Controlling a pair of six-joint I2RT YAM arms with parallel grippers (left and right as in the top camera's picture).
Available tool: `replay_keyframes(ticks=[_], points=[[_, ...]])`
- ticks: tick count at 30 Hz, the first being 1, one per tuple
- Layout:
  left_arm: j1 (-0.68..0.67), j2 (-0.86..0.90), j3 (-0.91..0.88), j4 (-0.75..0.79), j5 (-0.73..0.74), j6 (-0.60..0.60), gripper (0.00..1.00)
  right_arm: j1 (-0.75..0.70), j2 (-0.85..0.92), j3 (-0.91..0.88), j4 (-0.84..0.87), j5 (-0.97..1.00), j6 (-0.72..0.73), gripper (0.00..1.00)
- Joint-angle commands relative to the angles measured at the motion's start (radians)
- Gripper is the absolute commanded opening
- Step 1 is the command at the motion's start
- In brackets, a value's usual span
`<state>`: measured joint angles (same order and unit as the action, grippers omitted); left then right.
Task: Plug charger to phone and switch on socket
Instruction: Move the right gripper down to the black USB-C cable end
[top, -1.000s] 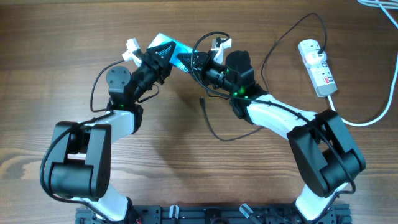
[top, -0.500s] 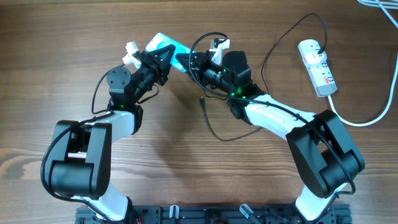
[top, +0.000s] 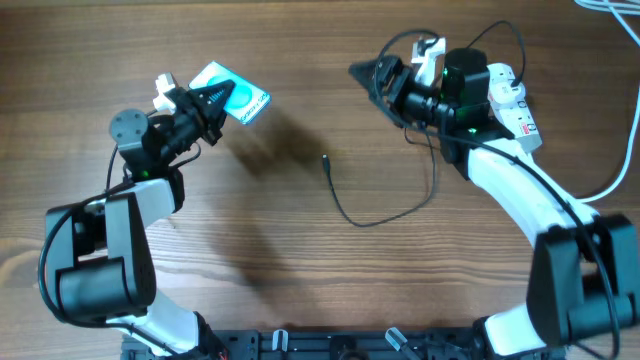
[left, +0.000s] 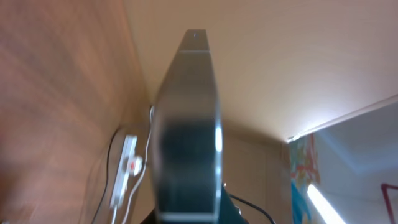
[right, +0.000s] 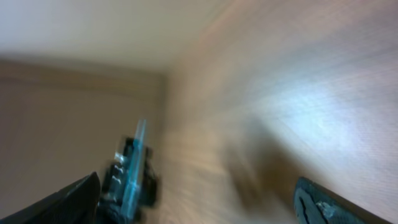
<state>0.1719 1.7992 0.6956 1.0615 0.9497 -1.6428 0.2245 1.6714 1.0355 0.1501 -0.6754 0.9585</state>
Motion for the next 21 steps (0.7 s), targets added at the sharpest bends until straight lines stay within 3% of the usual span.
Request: replay_keyframes(ticks=[1, 4, 8, 10, 14, 21], points=[[0.000, -0.011, 0.008, -0.095, 0.179, -0.029, 0.04, 0.023, -0.084, -0.003, -0.158, 0.087, -0.279, 0.97], [-0.033, -0.011, 0.023, -0.171, 0.215, -0.060, 0.04, 0.068, -0.098, -0.003, -0.329, 0.190, -0.383, 0.86], [-0.034, -0.009, 0.045, -0.217, 0.243, -0.061, 0.04, 0.200, -0.095, -0.003, -0.424, 0.409, -0.505, 0.80], [-0.033, -0.009, 0.045, -0.217, 0.243, -0.060, 0.04, 0.248, -0.090, -0.003, -0.435, 0.492, -0.514, 0.78], [0.008, -0.009, 0.045, -0.218, 0.247, -0.040, 0.04, 0.328, -0.061, -0.003, -0.421, 0.640, -0.513, 0.58], [0.049, -0.008, 0.045, -0.219, 0.284, -0.010, 0.04, 0.391, 0.075, -0.003, -0.373, 0.686, -0.499, 0.50]])
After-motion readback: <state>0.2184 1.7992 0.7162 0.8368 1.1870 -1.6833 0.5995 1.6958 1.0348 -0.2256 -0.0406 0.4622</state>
